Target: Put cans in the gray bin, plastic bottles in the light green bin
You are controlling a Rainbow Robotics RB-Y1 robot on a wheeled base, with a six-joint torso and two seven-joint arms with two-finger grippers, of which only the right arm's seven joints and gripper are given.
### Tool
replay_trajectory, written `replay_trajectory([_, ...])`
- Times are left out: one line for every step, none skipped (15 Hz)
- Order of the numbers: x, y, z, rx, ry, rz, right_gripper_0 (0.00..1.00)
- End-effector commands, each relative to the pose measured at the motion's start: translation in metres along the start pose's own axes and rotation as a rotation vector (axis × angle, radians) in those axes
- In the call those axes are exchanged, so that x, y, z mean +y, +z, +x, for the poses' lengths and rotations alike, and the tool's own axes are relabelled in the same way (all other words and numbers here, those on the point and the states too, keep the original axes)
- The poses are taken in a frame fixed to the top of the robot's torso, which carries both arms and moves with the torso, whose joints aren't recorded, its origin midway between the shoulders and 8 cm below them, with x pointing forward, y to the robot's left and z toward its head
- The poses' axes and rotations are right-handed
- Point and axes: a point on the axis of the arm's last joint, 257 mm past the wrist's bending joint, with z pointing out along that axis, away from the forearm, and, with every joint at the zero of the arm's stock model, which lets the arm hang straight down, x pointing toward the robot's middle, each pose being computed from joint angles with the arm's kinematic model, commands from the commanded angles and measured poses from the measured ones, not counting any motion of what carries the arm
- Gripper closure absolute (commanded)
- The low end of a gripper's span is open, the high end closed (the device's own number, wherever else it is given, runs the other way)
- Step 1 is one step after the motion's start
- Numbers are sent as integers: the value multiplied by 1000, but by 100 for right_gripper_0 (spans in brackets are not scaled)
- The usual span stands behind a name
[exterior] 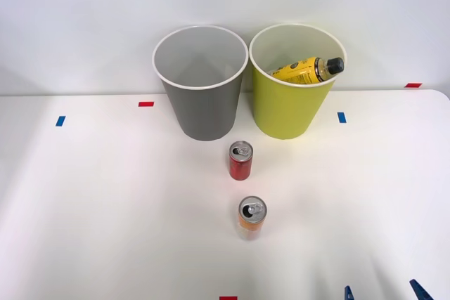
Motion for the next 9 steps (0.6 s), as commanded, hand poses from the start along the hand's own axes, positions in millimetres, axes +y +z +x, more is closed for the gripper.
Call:
replay_trajectory([0,0,0,0,0,0,0])
replay_trajectory([0,0,0,0,0,0,0])
replay_trajectory([0,0,0,0,0,0,0])
replay_trajectory([0,0,0,0,0,0,0])
replay_trajectory([0,0,0,0,0,0,0])
replay_trajectory([0,0,0,0,0,0,0])
replay_trajectory([0,0,0,0,0,0,0])
replay_trajectory([0,0,0,0,0,0,0])
replay_trajectory([0,0,0,0,0,0,0])
